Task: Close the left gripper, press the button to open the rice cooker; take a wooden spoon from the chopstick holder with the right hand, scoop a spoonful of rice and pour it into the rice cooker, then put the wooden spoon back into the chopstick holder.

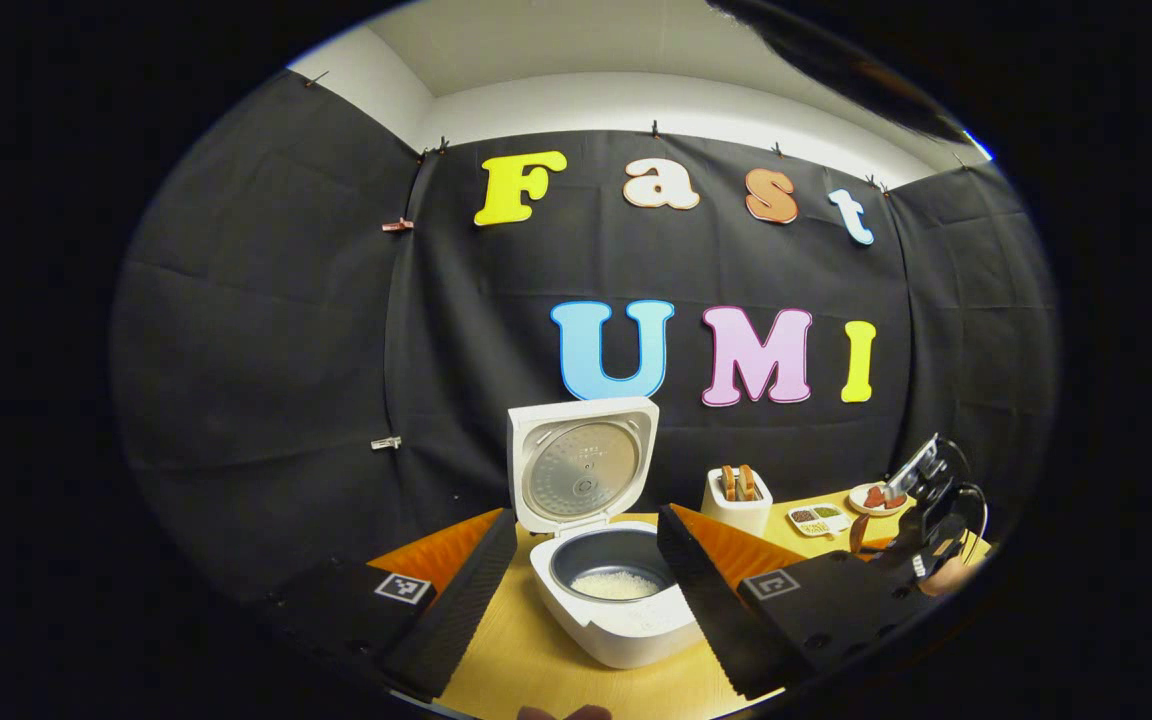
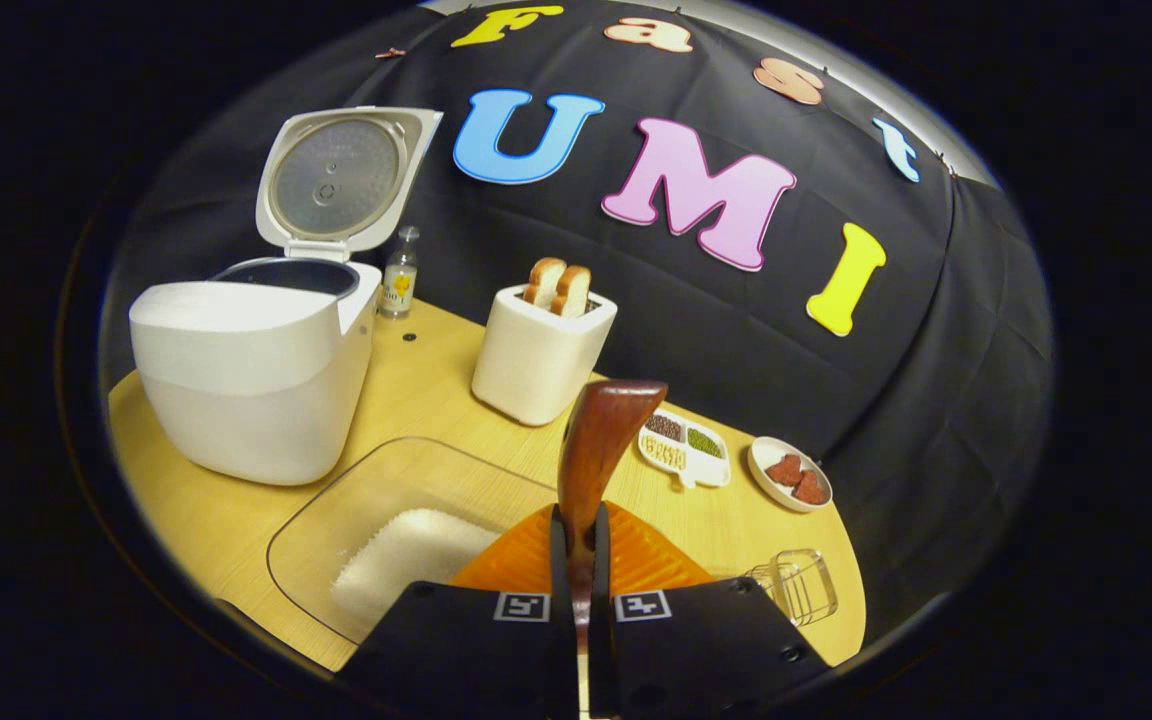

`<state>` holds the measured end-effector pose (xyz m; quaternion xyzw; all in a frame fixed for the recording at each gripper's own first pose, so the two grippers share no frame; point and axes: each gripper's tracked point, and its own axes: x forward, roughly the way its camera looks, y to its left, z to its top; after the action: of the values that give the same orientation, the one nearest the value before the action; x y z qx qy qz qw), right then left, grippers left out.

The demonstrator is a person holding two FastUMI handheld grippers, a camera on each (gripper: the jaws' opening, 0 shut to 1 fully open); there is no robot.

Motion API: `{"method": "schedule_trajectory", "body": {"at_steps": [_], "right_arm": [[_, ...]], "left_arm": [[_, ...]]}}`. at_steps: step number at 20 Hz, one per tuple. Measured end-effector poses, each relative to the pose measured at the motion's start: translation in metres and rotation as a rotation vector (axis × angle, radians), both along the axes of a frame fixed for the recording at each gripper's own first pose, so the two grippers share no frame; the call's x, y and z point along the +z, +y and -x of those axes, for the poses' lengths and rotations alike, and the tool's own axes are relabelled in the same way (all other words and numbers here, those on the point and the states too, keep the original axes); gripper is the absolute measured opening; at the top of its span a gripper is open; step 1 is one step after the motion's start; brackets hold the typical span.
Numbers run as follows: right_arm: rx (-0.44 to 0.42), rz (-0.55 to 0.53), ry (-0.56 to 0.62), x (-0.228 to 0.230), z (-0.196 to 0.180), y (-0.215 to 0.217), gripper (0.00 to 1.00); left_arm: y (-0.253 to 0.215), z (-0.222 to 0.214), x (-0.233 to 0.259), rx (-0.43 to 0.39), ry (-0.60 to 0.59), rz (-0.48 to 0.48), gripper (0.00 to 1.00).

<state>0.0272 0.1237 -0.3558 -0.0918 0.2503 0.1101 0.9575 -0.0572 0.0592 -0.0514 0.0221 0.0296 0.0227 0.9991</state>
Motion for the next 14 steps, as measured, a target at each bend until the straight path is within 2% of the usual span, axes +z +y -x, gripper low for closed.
{"method": "schedule_trajectory", "body": {"at_steps": [1,3,5,7,11,14], "right_arm": [[-0.013,-0.021,0.013,-0.001,0.001,0.006,0.09],[-0.035,-0.138,0.084,-0.009,0.011,0.028,0.09],[-0.100,-0.227,0.127,-0.008,0.011,0.031,0.09],[-0.172,-0.379,0.179,-0.007,0.011,0.033,0.09],[-0.338,-0.726,0.285,-0.016,0.009,0.006,0.09],[-0.406,-0.896,0.327,-0.020,0.014,-0.016,0.08]], "left_arm": [[0.003,0.001,0.000,0.001,0.001,-0.002,0.97],[0.007,0.005,0.001,0.005,-0.003,-0.005,0.97],[0.013,0.010,0.000,0.017,-0.001,-0.005,0.97],[0.015,0.016,0.000,0.025,0.000,0.003,0.97],[0.023,0.026,-0.002,0.056,0.006,0.017,0.97],[0.023,0.032,-0.002,0.066,0.003,0.020,0.97]]}}
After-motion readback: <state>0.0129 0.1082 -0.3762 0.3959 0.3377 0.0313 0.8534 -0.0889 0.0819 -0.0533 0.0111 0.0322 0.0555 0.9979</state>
